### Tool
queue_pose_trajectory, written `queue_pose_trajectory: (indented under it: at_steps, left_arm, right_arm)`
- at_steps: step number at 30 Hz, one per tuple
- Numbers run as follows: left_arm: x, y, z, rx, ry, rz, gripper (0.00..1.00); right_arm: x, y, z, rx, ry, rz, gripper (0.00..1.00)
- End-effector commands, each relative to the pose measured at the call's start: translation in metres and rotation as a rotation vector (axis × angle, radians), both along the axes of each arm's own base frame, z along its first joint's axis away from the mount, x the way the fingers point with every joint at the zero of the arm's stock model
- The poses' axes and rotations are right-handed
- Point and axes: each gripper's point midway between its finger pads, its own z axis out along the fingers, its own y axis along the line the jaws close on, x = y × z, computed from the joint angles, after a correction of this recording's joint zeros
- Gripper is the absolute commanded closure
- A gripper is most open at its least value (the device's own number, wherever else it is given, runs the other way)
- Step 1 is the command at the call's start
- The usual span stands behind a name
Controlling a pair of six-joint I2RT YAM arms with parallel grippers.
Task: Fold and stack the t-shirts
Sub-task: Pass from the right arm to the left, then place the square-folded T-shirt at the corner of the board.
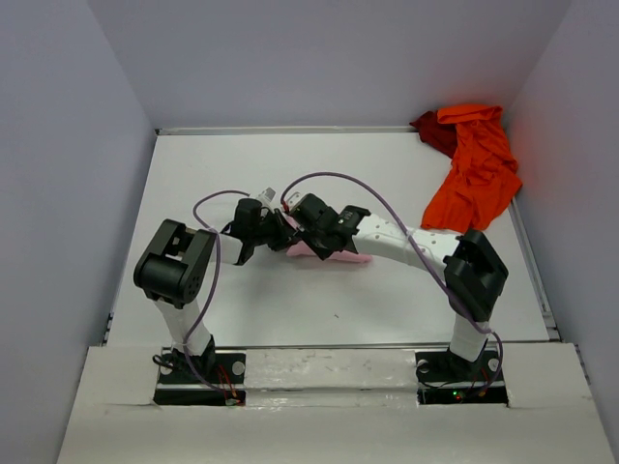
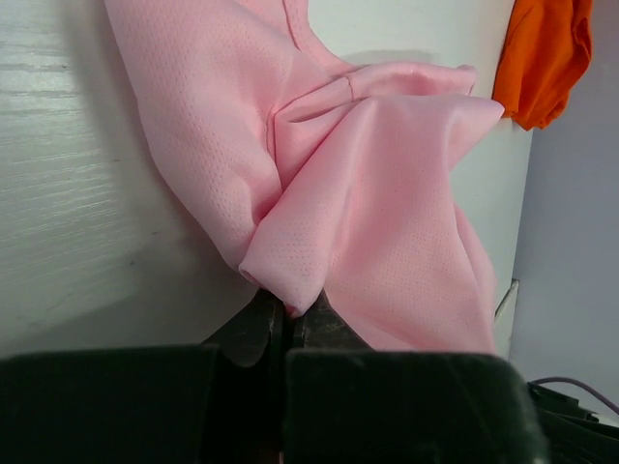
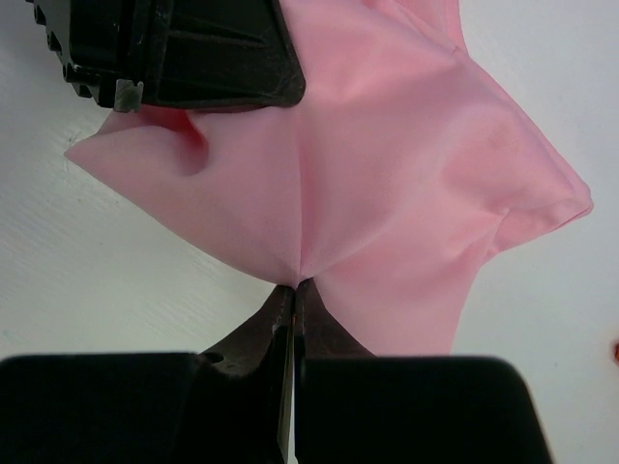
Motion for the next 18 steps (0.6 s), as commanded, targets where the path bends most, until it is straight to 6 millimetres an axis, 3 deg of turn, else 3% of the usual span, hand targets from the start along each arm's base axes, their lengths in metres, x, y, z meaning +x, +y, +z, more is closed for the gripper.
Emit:
queue_pose_trajectory:
  at_steps: [1,3,4,7,10,15,17,18]
  left_arm:
    - [0.006,-0.003,0.012,0.003,-0.053,-0.009,1.00]
    - [0.007,-0.003,0.012,0.007,-0.052,-0.007,1.00]
    - [0.008,-0.003,0.012,0.010,-0.057,-0.005,1.00]
    - [0.011,-0.002,0.010,0.020,-0.044,0.001,1.00]
    - [0.017,-0.001,0.010,0.044,-0.040,0.009,1.00]
    - [0.045,0.000,0.016,0.114,-0.064,0.031,1.00]
    - [0.052,0.003,0.008,0.174,-0.029,0.037,1.00]
    - [0.072,0.001,0.016,0.203,-0.065,0.037,1.00]
  right_arm:
    - [0.005,-0.004,0.016,0.027,-0.042,-0.021,1.00]
    - [0.001,-0.008,0.012,0.025,-0.029,-0.044,0.98]
    - [-0.002,-0.009,0.014,0.043,-0.021,-0.064,0.71]
    - [-0.014,-0.018,0.011,0.052,0.028,-0.120,0.40]
    - [-0.028,-0.023,0.010,0.098,0.072,-0.153,0.34]
    - [-0.047,-0.018,0.016,0.160,0.106,-0.150,0.33]
    - [-0.055,-0.010,0.019,0.183,0.118,-0.131,0.33]
    - [-0.059,-0.006,0.020,0.189,0.125,-0.125,0.33]
